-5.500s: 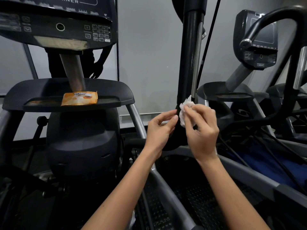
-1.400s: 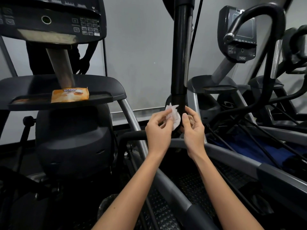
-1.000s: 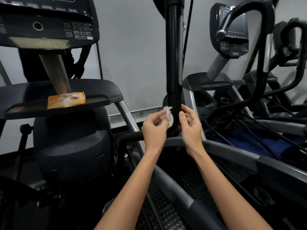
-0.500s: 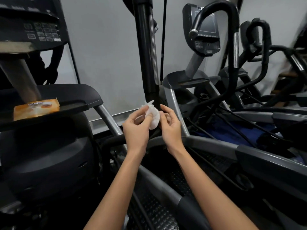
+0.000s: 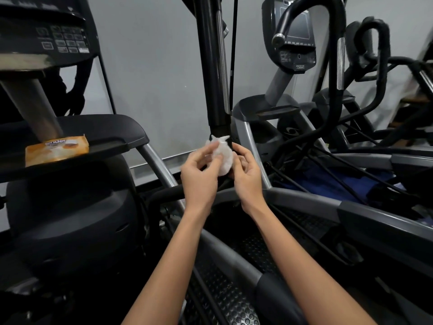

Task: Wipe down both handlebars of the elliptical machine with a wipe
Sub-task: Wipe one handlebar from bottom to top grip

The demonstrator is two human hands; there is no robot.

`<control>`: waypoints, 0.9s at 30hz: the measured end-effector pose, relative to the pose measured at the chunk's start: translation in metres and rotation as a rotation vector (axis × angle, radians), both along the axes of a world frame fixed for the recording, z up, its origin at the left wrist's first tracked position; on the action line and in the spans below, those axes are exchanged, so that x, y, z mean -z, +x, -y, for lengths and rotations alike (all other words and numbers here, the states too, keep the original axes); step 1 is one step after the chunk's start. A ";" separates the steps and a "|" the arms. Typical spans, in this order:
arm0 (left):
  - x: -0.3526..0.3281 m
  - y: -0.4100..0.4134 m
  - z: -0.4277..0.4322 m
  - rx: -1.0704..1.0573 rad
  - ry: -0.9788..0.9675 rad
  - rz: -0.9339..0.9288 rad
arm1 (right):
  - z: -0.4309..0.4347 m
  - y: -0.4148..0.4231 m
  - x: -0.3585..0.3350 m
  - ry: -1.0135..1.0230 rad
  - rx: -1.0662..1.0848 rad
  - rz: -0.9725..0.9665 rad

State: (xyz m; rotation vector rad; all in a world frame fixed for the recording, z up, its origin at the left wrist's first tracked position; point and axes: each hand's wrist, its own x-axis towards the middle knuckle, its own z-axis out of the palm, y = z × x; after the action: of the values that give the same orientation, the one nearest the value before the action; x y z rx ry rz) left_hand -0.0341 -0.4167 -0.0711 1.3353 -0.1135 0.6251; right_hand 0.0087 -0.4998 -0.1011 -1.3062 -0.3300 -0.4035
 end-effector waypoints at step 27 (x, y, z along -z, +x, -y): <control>0.019 0.018 -0.014 0.006 0.031 -0.048 | 0.009 -0.001 -0.007 -0.031 -0.030 0.012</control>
State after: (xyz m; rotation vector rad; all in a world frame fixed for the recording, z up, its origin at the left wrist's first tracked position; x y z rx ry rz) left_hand -0.0164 -0.4030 -0.0898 1.3784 -0.0886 0.5878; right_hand 0.0078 -0.5085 -0.0940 -1.3282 -0.3669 -0.3822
